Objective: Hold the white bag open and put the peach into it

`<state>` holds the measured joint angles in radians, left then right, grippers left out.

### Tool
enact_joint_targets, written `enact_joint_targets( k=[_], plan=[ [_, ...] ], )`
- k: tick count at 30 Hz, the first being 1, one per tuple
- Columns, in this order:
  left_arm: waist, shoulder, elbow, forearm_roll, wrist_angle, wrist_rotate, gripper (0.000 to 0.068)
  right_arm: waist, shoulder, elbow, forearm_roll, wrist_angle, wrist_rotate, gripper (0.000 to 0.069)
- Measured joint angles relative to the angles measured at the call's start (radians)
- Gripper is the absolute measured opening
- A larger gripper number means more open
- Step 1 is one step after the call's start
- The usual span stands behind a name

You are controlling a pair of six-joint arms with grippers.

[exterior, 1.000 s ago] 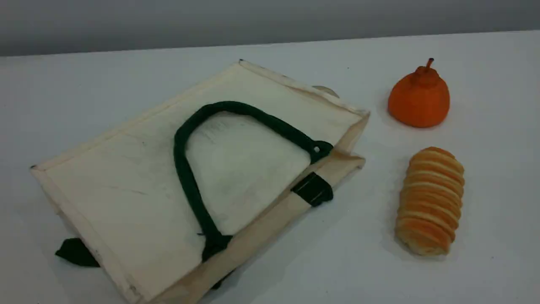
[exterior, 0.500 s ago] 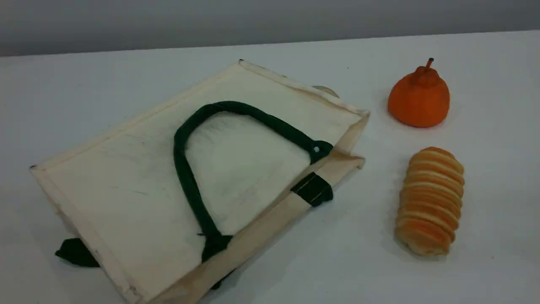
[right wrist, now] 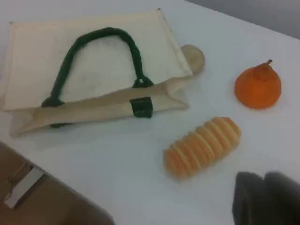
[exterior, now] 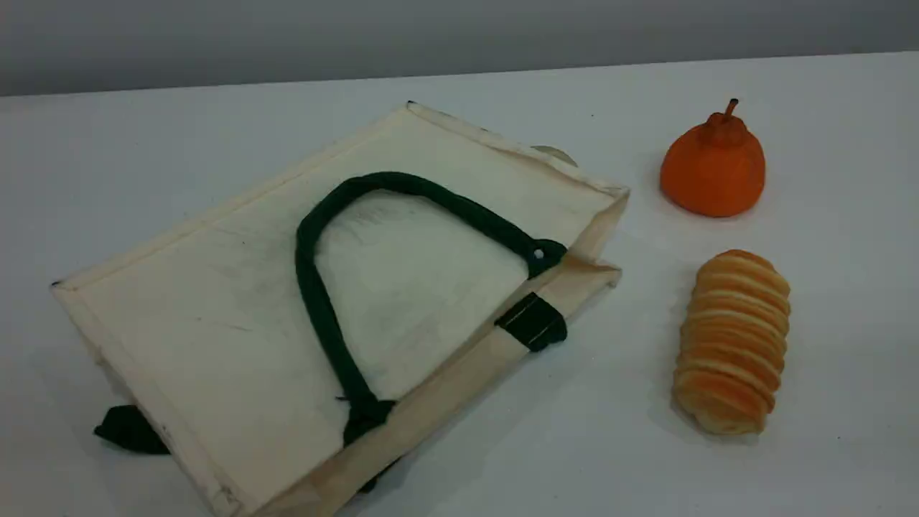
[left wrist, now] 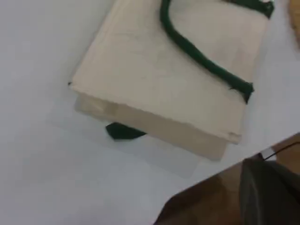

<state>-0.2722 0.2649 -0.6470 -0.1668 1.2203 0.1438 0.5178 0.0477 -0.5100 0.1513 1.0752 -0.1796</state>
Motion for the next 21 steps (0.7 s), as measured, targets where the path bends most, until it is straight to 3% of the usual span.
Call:
enact_joint_targets(
  k=[4,14,21],
  plan=[
    [0.000,0.000,0.017,0.002,-0.001,-0.002,0.0009,0.000,0.000,0.002,-0.001,-0.002,0.000,0.0034],
    [0.000,0.000,0.141,0.019,-0.137,-0.003,0.0010,0.000,0.000,0.002,-0.002,-0.002,0.000,0.0040],
    [0.000,-0.010,0.142,0.072,-0.138,-0.035,0.0010,0.000,0.000,0.002,-0.002,-0.002,-0.001,0.0043]
  ],
)
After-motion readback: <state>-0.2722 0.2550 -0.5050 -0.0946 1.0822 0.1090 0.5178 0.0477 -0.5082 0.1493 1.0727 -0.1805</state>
